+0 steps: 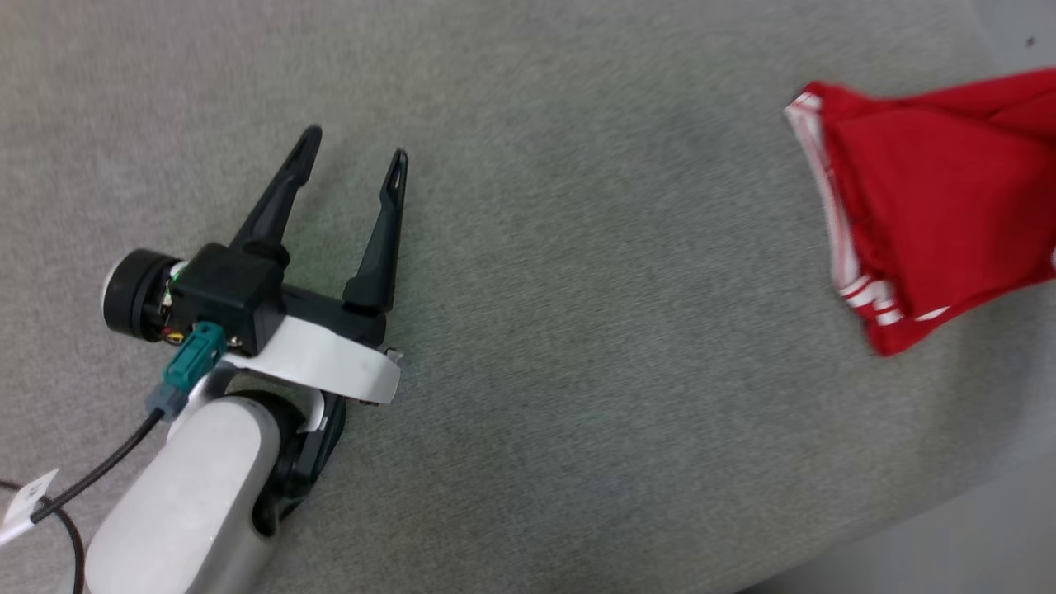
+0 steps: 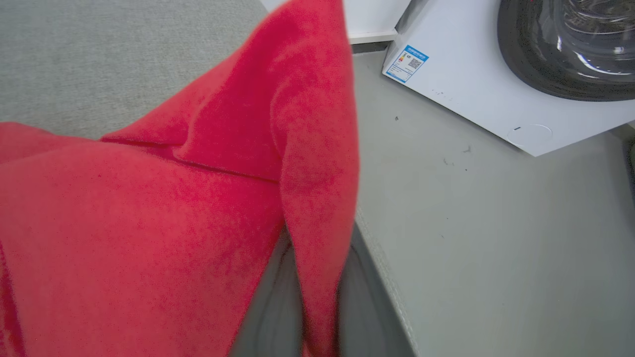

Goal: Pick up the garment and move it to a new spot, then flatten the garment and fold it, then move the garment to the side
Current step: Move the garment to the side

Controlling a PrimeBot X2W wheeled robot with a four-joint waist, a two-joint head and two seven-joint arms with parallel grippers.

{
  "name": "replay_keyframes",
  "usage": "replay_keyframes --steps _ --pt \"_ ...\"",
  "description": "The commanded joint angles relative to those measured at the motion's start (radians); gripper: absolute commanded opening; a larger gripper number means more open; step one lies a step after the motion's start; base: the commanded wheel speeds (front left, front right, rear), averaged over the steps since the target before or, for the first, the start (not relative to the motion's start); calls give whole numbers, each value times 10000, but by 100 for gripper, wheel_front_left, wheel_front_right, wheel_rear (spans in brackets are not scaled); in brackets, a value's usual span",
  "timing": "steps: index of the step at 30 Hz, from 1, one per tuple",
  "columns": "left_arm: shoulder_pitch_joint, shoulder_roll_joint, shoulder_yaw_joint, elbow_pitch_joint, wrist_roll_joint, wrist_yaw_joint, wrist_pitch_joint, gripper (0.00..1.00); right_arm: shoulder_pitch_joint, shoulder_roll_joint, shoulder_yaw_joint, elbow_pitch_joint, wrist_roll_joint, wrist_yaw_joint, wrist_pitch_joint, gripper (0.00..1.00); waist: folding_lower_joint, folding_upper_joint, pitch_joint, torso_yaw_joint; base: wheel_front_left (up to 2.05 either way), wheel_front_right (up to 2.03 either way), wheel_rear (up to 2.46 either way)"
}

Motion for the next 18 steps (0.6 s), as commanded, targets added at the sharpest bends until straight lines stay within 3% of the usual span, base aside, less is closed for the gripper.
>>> replay_keyframes --steps 1,5,7,8,15,17,18 --pt "-339 53 -31 -104 126 -67 39 100 -514 -168 -466 241 -257 -11 -340 0 -2 -1 939 420 0 0 0" --pt "-742 112 -58 -170 251 -145 105 100 -986 -272 -1294 799 -900 -11 -814 0 -2 -1 1397 636 0 0 0" --pt "-828 123 -44 -175 285 -136 92 100 -1100 -152 -1654 1158 -1274 -11 -943 22 -2 -1 1490 658 0 0 0" --pt "-857 122 -44 -165 285 -126 85 100 -1137 -64 -1861 1335 -1423 -9 -1006 100 -2 -1 1509 663 0 0 0" --pt "-575 92 -20 185 135 -4 -53 100 -1025 402 -3096 2148 -2355 -9 -1998 100 -2 -1 1060 572 0 0 0" --pt "-444 90 -10 306 96 9 -127 100 -803 489 -3332 2130 -2531 -9 -2560 100 -2 -1 735 536 0 0 0" --pt "-100 14 30 550 -67 84 -276 100 -361 764 -3471 1961 -2647 -11 -3471 100 -2 -1 63 468 0 0 0"
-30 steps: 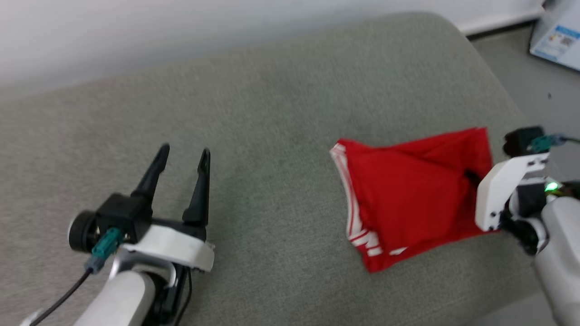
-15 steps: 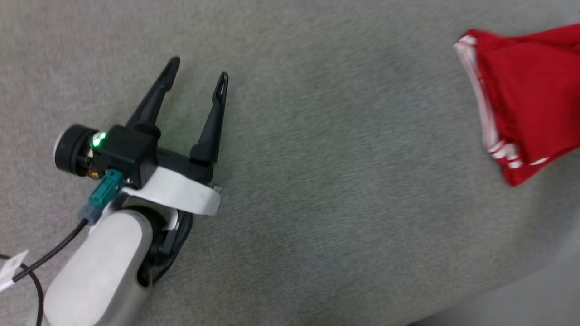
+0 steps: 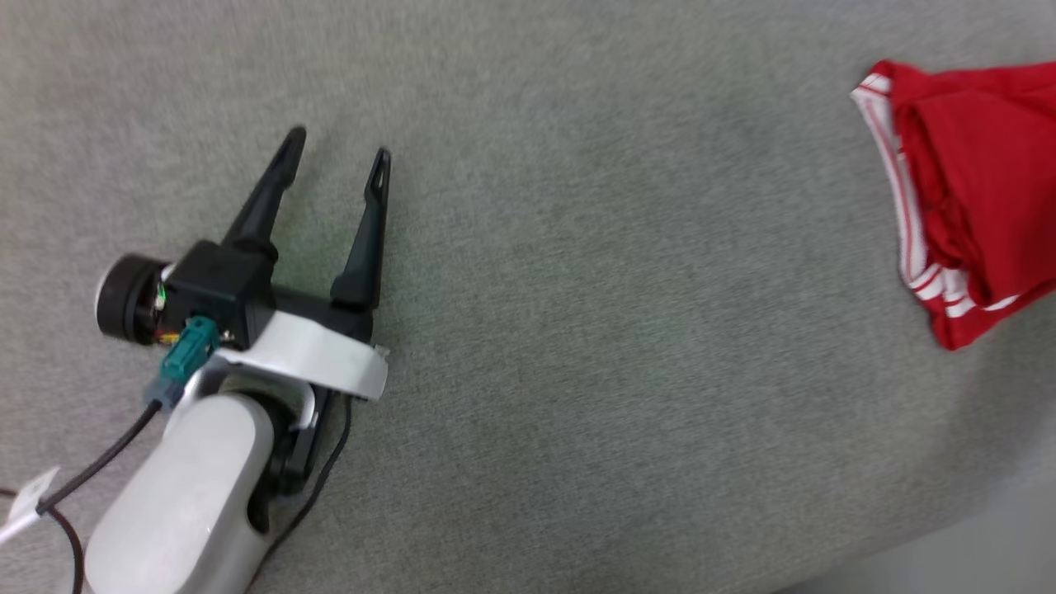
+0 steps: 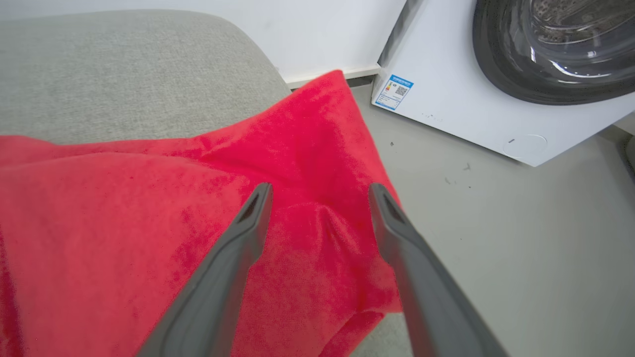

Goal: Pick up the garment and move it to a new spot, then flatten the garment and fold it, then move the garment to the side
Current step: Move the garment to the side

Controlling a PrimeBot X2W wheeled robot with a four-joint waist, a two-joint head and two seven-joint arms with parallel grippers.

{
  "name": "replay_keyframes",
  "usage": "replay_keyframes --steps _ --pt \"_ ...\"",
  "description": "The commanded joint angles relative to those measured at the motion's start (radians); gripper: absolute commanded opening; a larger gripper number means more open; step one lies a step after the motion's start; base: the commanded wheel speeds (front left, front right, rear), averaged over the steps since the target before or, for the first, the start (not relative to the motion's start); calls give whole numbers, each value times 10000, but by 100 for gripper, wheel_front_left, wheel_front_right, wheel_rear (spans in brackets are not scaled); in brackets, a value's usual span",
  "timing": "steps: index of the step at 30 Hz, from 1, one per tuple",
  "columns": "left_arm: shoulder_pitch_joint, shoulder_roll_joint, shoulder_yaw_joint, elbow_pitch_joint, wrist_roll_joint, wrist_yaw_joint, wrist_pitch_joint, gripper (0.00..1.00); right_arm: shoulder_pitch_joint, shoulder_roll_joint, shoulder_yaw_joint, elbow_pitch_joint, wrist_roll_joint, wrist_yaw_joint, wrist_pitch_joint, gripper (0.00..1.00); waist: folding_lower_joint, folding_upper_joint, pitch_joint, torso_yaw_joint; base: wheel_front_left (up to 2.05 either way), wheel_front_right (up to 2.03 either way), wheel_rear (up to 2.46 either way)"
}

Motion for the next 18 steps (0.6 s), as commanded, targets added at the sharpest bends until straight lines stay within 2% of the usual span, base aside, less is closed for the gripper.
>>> replay_keyframes --steps 1,8,11,18 --pt "399 -67 42 150 -142 115 -142 100 493 184 -30 -169 -141 -9 -512 100 -1 0 -879 -114 0 0 0" --pt "1895 -305 373 547 -694 718 -556 100 2177 926 347 -1499 -124 -9 -1171 100 -1 0 -2607 8 0 0 0" --pt "2275 -379 478 553 -864 860 -656 100 2796 1185 522 -2084 -5 -7 -1212 100 -1 0 -2966 149 0 0 0" --pt "3196 -733 705 728 -1233 1126 -950 100 4952 1985 1053 -4306 522 -7 -1050 100 -1 0 -3893 980 0 0 0"
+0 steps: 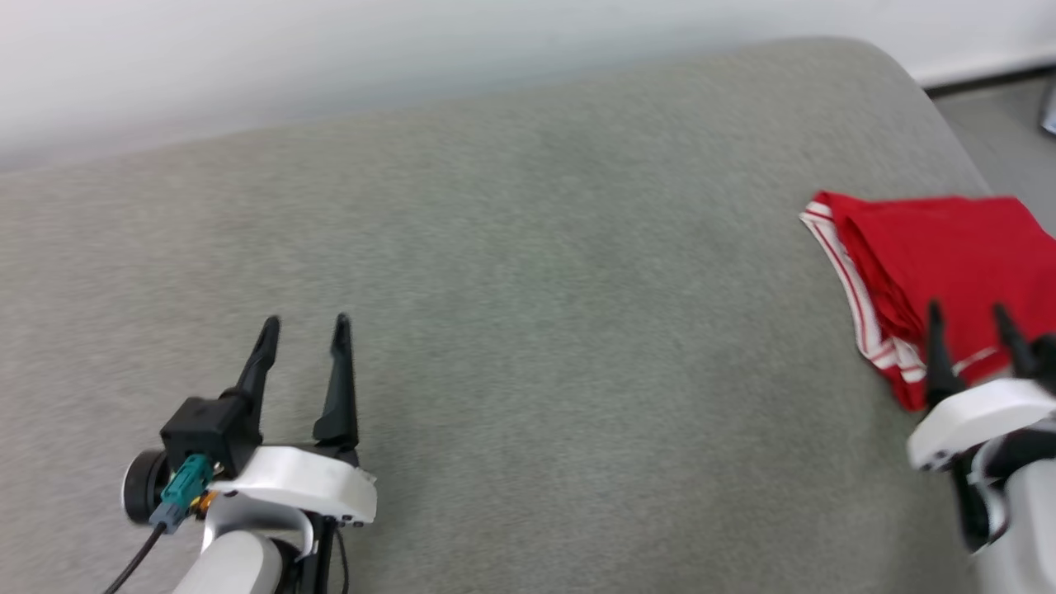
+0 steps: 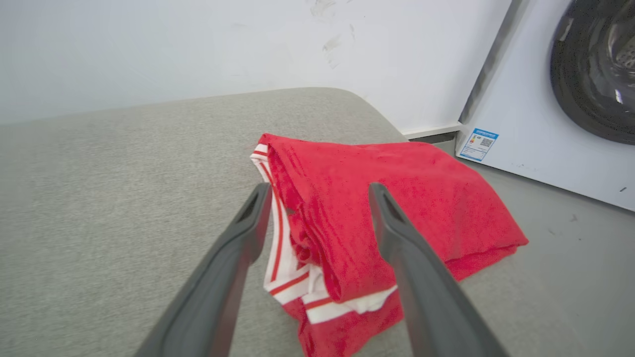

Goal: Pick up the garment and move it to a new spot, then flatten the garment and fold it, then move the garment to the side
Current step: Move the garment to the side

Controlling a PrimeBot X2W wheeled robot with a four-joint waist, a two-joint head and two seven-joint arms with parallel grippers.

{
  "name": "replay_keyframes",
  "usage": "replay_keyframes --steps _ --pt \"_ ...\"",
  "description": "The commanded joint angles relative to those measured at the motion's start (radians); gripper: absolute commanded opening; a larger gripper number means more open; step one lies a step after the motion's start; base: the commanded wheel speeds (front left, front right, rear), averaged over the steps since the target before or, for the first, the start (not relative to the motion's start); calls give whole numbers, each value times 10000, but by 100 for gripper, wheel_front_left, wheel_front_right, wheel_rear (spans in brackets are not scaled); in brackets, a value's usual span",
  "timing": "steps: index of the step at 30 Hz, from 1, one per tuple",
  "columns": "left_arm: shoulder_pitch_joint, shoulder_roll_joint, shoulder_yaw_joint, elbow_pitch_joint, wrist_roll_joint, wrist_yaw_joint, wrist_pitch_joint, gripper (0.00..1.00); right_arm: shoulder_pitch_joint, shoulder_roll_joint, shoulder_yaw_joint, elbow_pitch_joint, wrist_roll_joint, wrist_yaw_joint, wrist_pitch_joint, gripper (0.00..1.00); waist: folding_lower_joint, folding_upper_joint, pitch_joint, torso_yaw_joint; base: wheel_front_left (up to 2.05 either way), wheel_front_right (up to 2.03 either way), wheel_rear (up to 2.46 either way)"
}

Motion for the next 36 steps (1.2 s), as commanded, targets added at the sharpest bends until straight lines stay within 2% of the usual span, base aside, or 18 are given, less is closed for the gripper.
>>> replay_keyframes --steps 1,7,11,21,27,36 --pt "232 -61 119 77 -77 69 -94 100 371 241 189 -464 103 -7 118 100 2 0 -537 597 0 0 0" --pt "675 -340 396 369 -204 41 -274 100 1740 926 735 -2651 458 -7 888 100 2 0 -1087 1514 0 0 0" --pt "886 -372 668 553 -152 -118 -310 100 2335 1108 1056 -3971 628 -7 1413 100 2 0 -1396 1994 0 0 0" --pt "1444 -237 967 856 115 -546 -333 100 3758 1254 1419 -6770 245 -7 2123 100 2 0 -2118 2407 0 0 0" --pt "1676 -153 880 1048 155 -849 -332 100 4561 1324 1517 -7806 111 -7 2533 100 2 0 -2340 2405 0 0 0" --pt "1676 -199 952 1350 143 -1081 -326 100 4795 1398 1629 -8114 158 -7 2783 100 2 0 -2401 2368 0 0 0"
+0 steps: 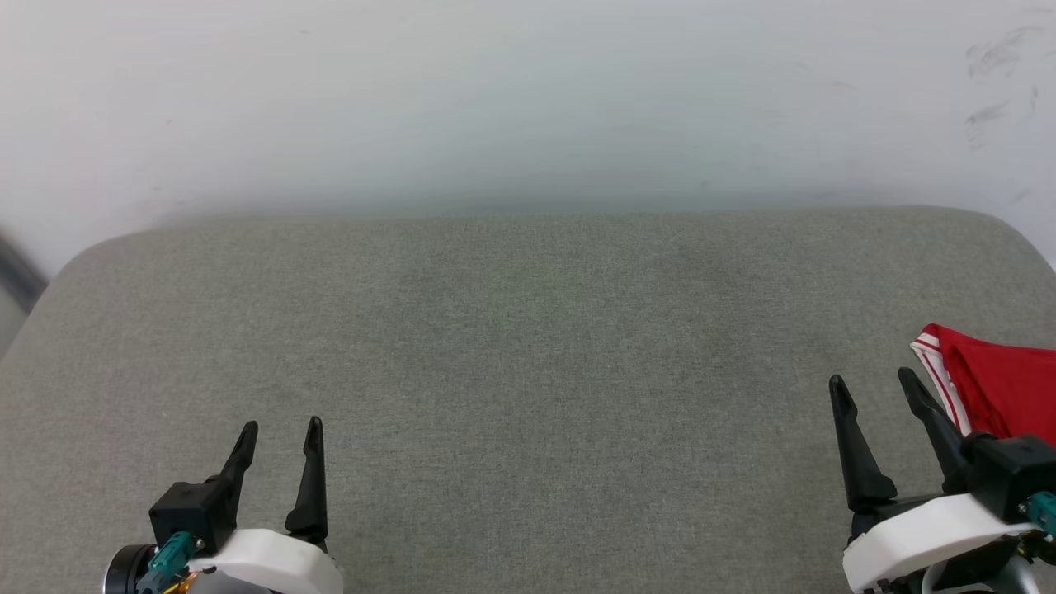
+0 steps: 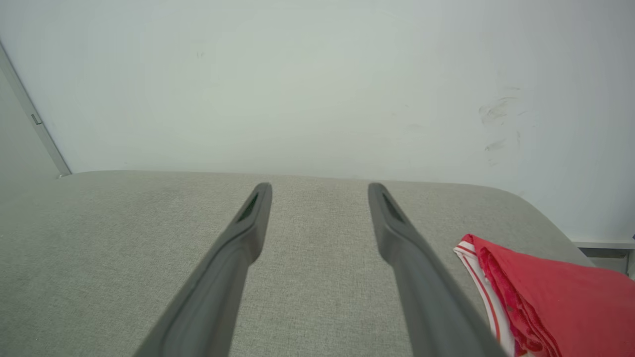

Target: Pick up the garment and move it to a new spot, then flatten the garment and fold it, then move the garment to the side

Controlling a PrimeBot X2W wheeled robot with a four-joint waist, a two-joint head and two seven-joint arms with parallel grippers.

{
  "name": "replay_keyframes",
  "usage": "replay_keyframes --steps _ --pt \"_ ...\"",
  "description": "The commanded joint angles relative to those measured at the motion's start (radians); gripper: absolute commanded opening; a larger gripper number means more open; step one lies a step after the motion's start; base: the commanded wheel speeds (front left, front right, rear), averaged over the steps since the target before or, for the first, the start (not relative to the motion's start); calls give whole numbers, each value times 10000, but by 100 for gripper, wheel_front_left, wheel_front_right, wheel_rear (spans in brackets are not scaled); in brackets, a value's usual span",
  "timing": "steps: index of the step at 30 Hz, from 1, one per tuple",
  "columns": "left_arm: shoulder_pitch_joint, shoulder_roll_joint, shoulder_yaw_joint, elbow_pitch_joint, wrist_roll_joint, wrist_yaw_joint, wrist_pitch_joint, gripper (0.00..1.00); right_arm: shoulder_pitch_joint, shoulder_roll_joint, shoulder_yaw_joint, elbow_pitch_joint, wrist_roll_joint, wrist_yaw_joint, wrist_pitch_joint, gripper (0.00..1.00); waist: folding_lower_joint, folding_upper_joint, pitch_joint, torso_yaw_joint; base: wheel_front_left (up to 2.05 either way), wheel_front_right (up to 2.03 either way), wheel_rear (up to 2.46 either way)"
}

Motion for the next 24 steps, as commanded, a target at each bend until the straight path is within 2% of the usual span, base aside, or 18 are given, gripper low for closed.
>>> replay_keyframes --steps 1,14,15,18,24 --pt "-22 9 17 62 51 -52 -23 100 -79 38 -10 -34 -39 -7 -17 100 1 0 22 20 0 0 0" --pt "-143 -132 171 188 179 -144 -24 100 -188 42 -18 22 25 -7 -79 100 1 0 85 66 0 0 0" --pt "-36 -118 139 160 158 -145 1 0 -54 4 -10 26 16 0 -7 0 1 0 85 66 0 0 0" --pt "87 -232 63 365 128 -157 34 0 85 8 16 297 56 0 13 0 1 0 88 67 0 0 0" --pt "20 -473 402 395 -798 -404 330 0 -61 11 -37 577 1331 0 61 0 1 0 103 76 0 0 0"
